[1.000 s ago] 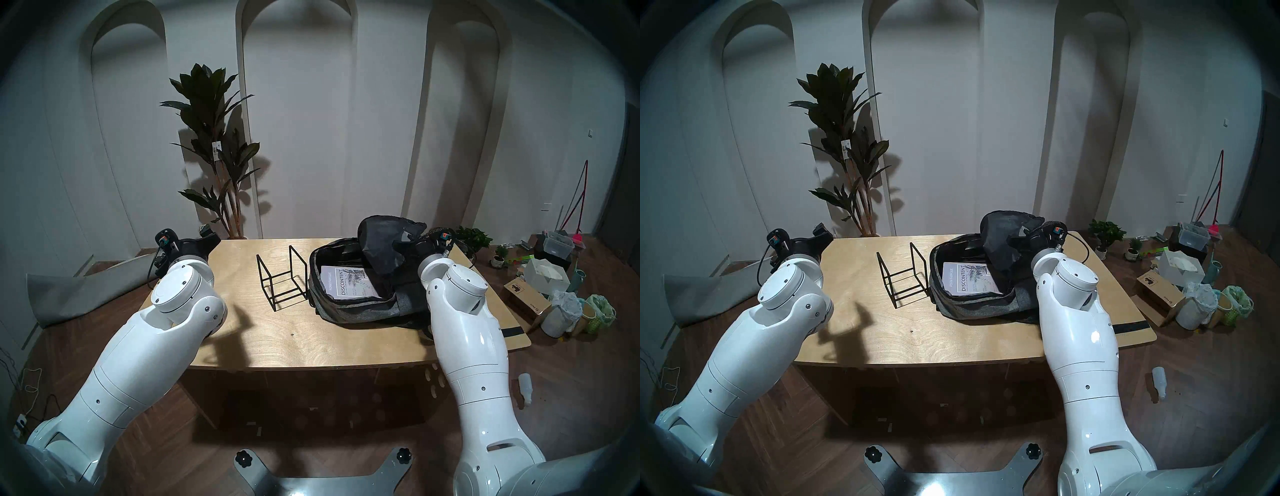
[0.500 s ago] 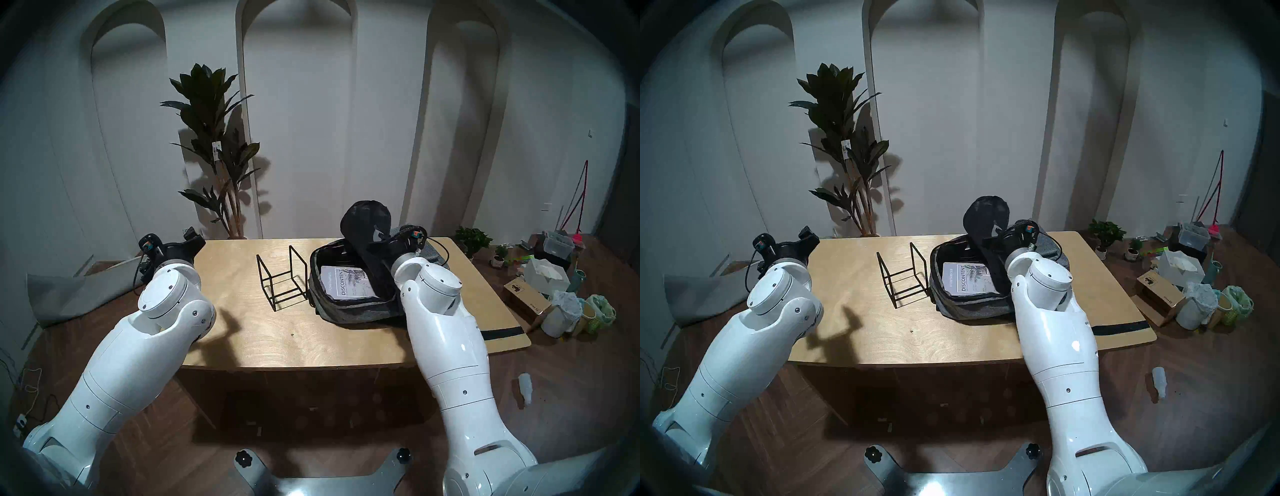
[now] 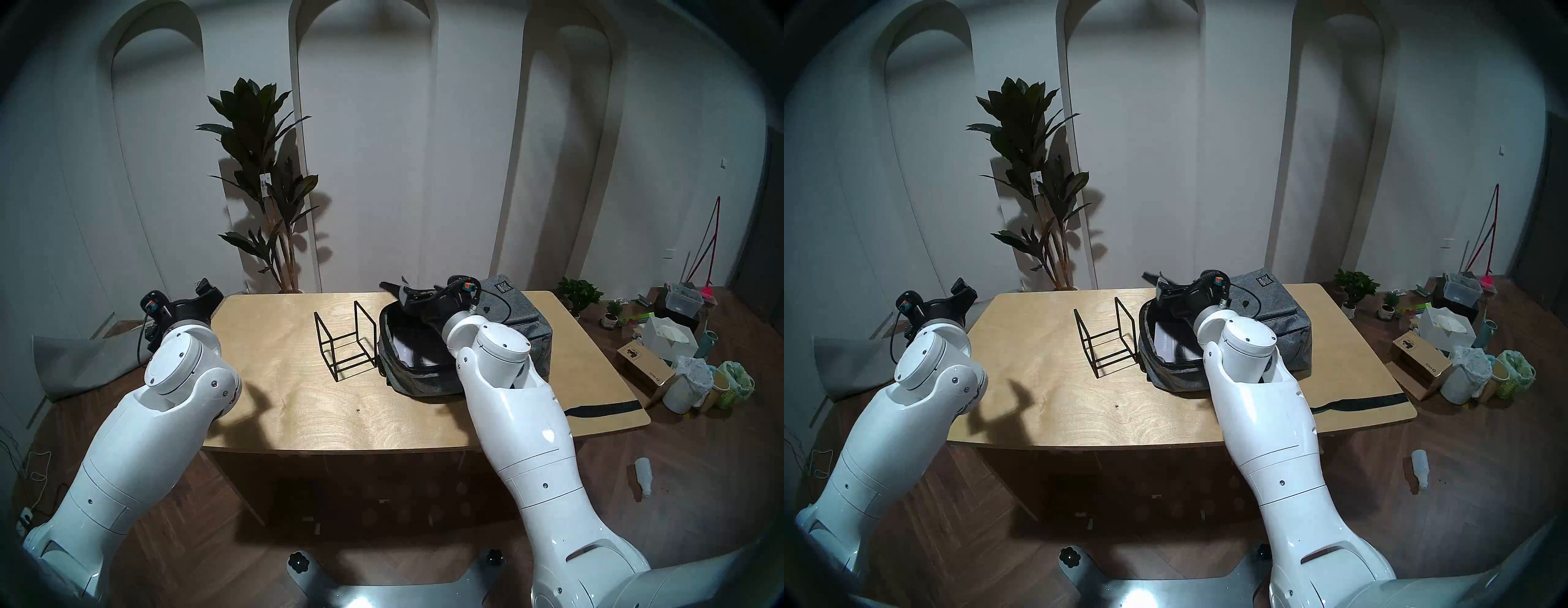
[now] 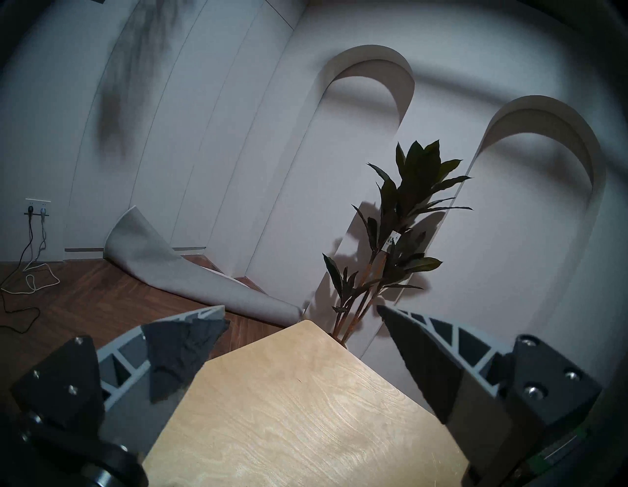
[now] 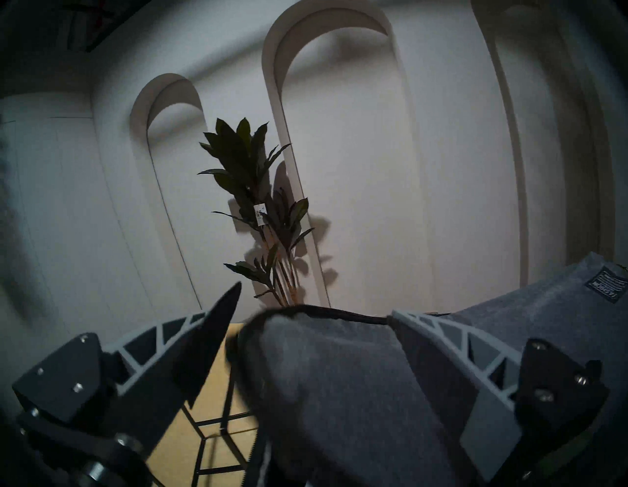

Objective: Put the book into the bag and close the bag

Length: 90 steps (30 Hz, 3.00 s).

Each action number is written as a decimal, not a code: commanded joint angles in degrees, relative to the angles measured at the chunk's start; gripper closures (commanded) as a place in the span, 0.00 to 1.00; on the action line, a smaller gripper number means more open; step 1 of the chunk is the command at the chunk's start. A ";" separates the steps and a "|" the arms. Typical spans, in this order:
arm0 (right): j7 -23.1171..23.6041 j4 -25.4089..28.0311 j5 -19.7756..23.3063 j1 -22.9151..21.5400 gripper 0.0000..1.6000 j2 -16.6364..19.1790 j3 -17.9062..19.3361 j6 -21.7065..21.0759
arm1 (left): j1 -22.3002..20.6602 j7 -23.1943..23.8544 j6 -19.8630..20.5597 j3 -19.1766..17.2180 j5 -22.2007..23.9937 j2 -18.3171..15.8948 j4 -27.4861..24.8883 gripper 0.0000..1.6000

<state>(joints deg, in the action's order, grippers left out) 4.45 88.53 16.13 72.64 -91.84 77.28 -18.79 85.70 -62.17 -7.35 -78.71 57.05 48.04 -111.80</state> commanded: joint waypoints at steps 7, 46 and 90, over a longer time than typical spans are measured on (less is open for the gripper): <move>-3.49 6.90 3.36 1.07 0.00 -3.24 -5.69 0.90 | 3.07 2.92 -1.32 -4.89 2.69 -3.00 -0.76 0.00; -16.09 -3.43 -5.24 -2.22 0.00 -0.14 -4.40 19.09 | -4.98 39.88 -1.43 0.72 14.64 -7.93 15.73 0.00; -8.89 -4.32 -3.98 -2.21 0.00 5.21 -4.24 15.05 | -17.37 46.28 -4.63 15.26 -13.01 -3.80 30.57 0.00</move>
<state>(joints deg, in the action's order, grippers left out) -3.91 82.09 12.96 70.18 -86.47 73.47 -5.11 70.32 -13.44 -13.46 -63.36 47.48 46.40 -78.91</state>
